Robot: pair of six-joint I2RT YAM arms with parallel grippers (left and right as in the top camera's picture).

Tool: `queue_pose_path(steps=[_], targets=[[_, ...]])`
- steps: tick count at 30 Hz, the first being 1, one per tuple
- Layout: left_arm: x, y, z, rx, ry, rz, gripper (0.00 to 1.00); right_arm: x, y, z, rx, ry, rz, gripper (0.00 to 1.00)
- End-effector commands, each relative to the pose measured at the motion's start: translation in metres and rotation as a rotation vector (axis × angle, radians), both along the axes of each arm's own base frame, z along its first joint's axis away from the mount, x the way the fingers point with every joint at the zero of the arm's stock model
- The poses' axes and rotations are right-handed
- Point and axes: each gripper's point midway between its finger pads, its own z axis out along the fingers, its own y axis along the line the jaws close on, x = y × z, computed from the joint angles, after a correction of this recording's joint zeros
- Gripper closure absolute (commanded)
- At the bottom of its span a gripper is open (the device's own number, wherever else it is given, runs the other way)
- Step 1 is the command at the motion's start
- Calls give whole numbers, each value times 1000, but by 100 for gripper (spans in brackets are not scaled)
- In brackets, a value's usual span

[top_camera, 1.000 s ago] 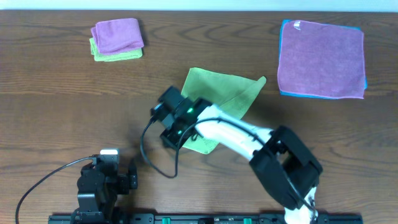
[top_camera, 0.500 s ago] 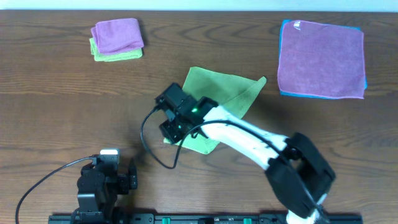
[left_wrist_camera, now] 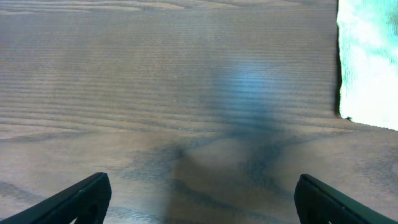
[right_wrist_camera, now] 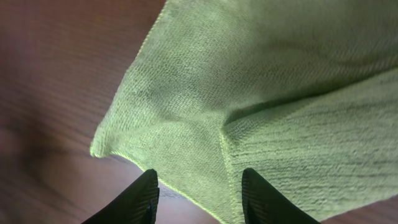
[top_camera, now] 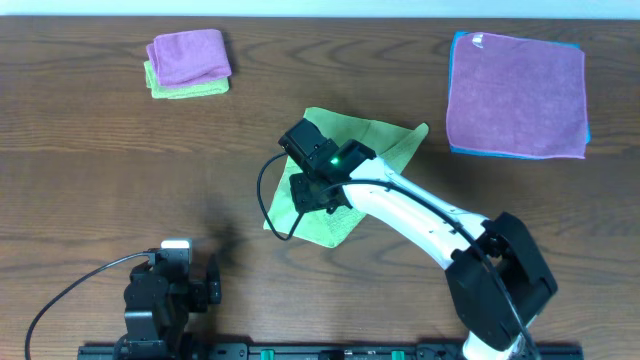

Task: Fold the cloth
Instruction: 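Pull the green cloth flat on the table with the right gripper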

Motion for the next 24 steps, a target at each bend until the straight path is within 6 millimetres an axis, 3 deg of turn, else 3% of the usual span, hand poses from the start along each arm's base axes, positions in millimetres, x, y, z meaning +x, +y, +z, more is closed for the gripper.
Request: queue_pose_path(steps=[1,9,24], targets=[[-1,3,-5,19,10,9,5,0,-9,-17,-34,46,-126,57],[-1,3,-5,19,10,9,5,-2,-16,-41,-96,82,-166,59],[-1,3,-5,19,10,9,5,18,-27,-56,-122,43,-215,64]])
